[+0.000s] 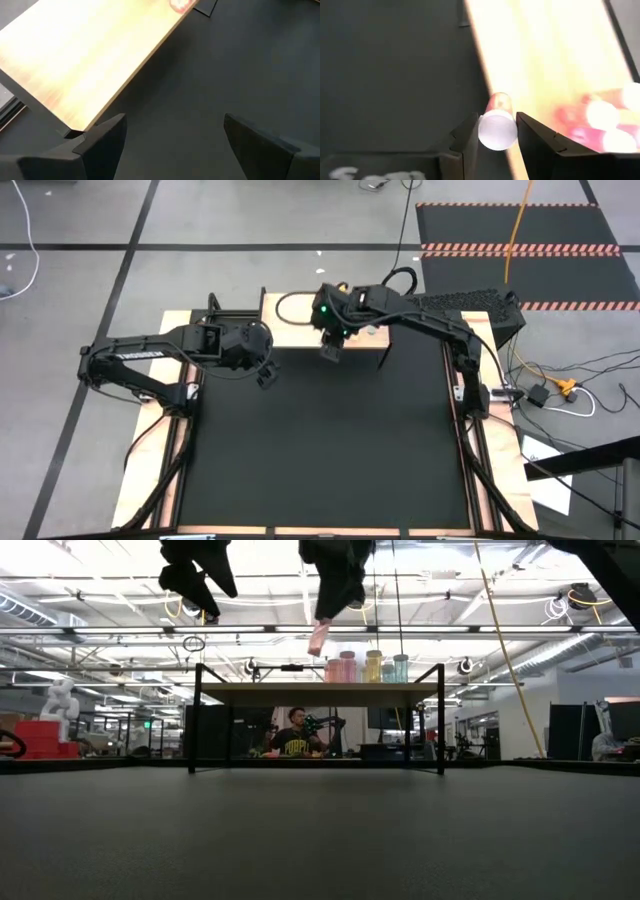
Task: Pick and place medicine bottles onto shelf by color
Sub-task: Put the orange pill bottle on the shelf aligned with the other orange pill bottles
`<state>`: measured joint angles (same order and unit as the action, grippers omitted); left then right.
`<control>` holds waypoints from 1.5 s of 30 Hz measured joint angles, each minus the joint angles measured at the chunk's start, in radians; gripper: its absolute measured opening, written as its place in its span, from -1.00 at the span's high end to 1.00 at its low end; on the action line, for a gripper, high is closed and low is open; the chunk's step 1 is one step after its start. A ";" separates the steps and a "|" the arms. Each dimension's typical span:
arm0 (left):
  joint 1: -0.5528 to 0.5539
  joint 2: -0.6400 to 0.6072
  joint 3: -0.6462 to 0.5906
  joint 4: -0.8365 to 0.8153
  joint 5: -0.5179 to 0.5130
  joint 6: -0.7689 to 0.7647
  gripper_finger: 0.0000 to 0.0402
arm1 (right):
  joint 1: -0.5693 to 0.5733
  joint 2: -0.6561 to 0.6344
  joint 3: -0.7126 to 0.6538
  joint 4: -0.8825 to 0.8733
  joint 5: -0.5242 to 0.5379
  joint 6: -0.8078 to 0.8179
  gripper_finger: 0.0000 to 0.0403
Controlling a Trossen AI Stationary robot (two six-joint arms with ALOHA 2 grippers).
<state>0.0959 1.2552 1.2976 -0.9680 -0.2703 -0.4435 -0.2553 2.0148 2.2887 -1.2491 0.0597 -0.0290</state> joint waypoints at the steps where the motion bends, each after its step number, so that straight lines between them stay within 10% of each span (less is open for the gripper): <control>1: 0.004 0.000 0.000 0.000 0.000 0.000 -0.66 | -0.013 0.000 0.000 -0.002 0.000 -0.001 0.42; 45: 0.008 -0.001 0.000 -0.024 0.000 -0.002 -0.66 | -0.095 0.000 -0.093 0.027 -0.005 -0.036 0.42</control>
<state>0.1043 1.2541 1.2975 -0.9924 -0.2703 -0.4460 -0.3498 2.0148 2.1952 -1.2224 0.0551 -0.0647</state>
